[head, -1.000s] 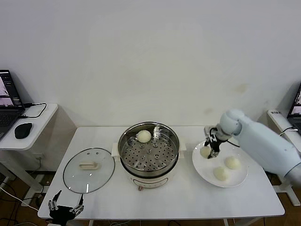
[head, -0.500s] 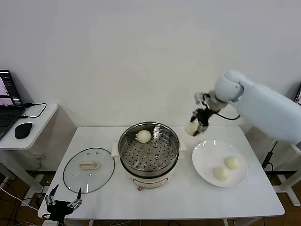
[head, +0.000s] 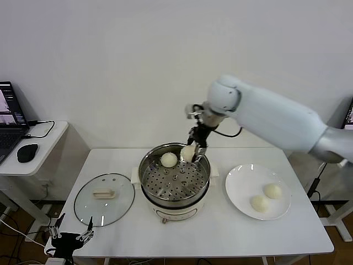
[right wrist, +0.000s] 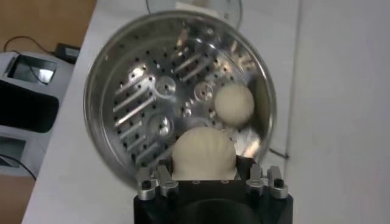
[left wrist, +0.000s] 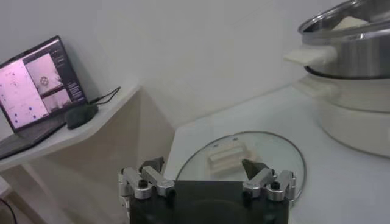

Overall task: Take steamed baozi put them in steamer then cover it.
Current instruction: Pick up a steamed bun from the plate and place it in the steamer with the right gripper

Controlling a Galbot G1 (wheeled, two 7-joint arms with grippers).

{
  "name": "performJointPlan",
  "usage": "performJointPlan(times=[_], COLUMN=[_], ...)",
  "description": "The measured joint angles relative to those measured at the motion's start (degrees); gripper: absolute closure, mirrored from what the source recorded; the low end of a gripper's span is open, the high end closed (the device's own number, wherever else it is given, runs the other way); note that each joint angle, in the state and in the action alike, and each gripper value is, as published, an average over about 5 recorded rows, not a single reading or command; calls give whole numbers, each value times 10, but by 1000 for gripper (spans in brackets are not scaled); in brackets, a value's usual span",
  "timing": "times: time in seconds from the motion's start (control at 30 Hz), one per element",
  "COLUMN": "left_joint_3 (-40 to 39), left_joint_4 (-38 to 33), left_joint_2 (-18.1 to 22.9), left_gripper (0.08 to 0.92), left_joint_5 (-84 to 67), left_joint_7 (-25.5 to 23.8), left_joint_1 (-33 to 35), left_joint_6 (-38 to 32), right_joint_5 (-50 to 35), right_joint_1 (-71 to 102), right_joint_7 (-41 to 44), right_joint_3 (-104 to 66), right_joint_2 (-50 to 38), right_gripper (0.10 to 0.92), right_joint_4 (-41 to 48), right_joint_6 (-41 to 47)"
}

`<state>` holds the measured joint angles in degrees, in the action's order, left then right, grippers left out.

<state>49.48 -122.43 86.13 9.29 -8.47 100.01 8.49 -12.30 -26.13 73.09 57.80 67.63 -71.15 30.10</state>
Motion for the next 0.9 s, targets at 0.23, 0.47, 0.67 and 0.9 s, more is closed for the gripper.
performJointPlan(times=[0.23,0.47,0.67,0.9], left_joint_3=[1,2,0,-4], left_joint_4=[-5,-8,-9,-7], left_joint_2=[3,6,8,7], left_gripper=[177,177,177,177], left_joint_5=[-3,-5,-5,-5], left_joint_7=[1,4,6,6], left_joint_1=[-4,-6,-4,-3], left_joint_6=[0,0,0,0], right_joint_5=[9,24,36,49], right_joint_1=[22,46,63,78], right_joint_7=[-8,-20,-26,-36], right_joint_3=[10,10,9,7], right_joint_2=[63,113,147,169], right_gripper=[389,393,389,373], right_joint_4=[39,76,106,131], right_joint_6=[6,3,-2,-4])
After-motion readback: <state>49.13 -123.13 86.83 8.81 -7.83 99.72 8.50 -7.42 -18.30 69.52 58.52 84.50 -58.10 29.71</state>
